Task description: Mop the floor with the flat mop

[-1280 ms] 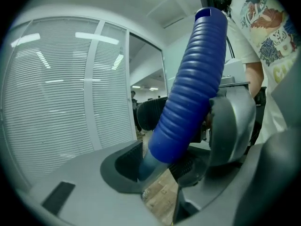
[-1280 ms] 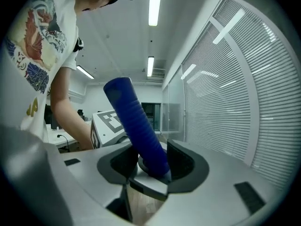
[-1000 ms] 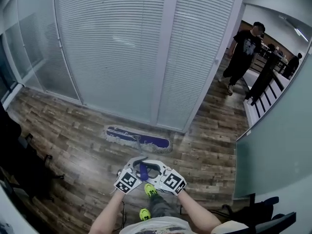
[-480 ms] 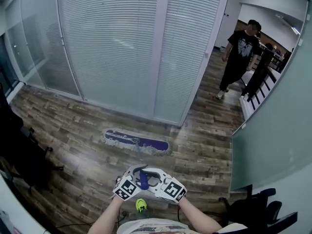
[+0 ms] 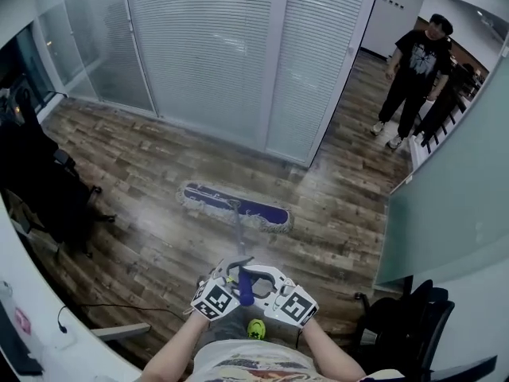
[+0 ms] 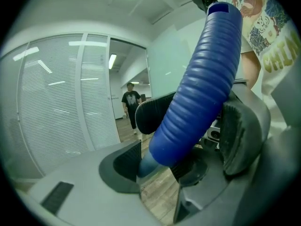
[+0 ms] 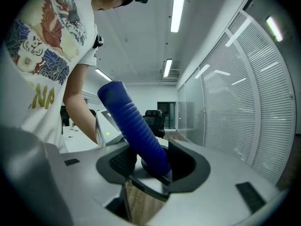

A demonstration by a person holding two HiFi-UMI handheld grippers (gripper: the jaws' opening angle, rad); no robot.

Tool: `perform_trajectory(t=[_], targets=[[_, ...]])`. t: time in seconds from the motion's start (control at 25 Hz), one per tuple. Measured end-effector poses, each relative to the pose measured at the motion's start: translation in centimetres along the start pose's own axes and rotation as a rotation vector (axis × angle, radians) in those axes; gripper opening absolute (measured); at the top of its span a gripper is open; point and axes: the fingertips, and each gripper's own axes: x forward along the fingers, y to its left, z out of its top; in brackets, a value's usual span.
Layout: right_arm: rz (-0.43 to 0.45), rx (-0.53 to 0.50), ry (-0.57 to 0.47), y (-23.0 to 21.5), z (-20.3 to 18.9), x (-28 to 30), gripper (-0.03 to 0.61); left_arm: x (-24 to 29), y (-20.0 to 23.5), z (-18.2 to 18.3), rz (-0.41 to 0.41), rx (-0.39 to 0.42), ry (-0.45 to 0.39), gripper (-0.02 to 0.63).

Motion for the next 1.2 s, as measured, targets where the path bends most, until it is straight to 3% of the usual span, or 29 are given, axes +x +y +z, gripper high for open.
perform_trajectory(t=[0.24,0.56,0.64,0.76,0.96,1.08,1.2], targets=[[0.049,-0.036,-0.01,7.5,-0.2,-5.8,0.19,-2.1,-9.1,1.5,0.006,-0.017,0.015,0.14],[0.04,-0.027,-0.007,8.8,-3.1,-8.2,0.193,-0.6,-12.5,0.0,-0.037,0.049,0.045,0.143],[0.043,-0.052,-0.011,8.1,-3.1,-8.6,0.193,0.0,-12.2,0.4,-0.043,0.057,0.03,0.143],[0.04,0.017,-0.039,7.5,-3.2,-8.3,0.198,0.5,-11.8,0.0,-0.062,0.073,0.026,0.143],[0.087,0.027,0.01,5.5,-4.9,-5.6,0.209,1.5,-9.1,-2.6,-0.069,0.102,0.084,0.143],[0.098,0.014,0.028,2.3,-5.5,-2.9,0.21,2.5,-5.0,-4.0,-0.062,0.111,0.083,0.144],[0.09,0.014,0.017,-3.7,-4.8,0.8,0.212,4.3,1.8,-4.0,-0.05,0.105,0.059,0.144]])
